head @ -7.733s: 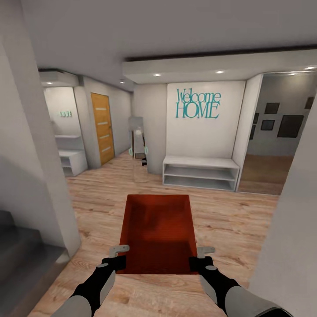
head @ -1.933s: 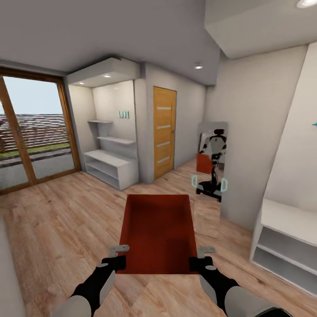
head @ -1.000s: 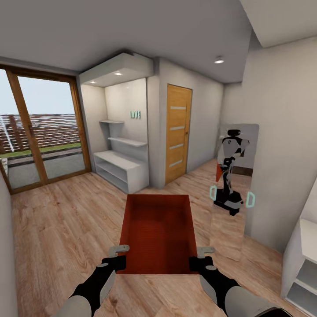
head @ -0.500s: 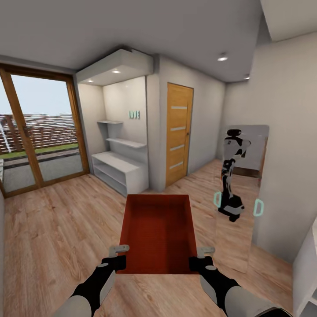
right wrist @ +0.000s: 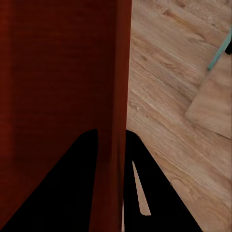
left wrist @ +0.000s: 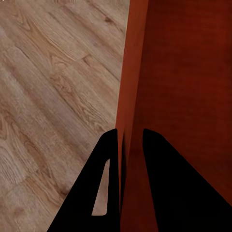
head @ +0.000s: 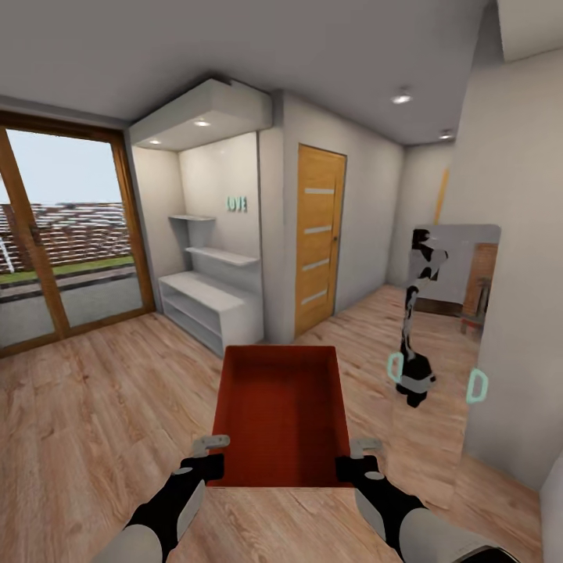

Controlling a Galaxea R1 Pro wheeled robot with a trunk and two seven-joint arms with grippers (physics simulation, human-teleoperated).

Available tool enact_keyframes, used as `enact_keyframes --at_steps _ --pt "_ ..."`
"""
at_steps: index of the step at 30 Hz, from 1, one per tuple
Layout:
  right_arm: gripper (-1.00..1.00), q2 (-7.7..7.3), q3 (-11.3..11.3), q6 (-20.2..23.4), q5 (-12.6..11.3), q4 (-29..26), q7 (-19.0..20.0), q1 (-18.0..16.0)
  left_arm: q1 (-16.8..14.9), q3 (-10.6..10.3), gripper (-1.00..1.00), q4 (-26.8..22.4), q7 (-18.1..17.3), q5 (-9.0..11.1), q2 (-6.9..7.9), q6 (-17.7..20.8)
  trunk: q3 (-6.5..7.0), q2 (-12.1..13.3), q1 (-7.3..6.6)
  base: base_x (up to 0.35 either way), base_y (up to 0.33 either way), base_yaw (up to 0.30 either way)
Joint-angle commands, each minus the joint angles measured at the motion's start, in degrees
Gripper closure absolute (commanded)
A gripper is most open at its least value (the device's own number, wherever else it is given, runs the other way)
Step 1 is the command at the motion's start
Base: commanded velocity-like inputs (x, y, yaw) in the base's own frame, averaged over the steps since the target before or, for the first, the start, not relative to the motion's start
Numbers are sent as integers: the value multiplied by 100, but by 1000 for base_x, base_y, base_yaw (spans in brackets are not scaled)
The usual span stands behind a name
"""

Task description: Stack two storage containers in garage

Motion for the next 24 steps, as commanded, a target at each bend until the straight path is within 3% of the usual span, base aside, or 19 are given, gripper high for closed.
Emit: enact_keyframes --at_steps 1,24 --pt "100 -5 -62 -28 -94 25 -33 -2 -2 64 100 -32 114 -113 109 -12 -2 -4 5 322 0 0" --pt "100 -11 -62 -30 -94 25 -24 -2 -2 64 100 -24 114 -113 109 -12 -2 -4 5 322 0 0"
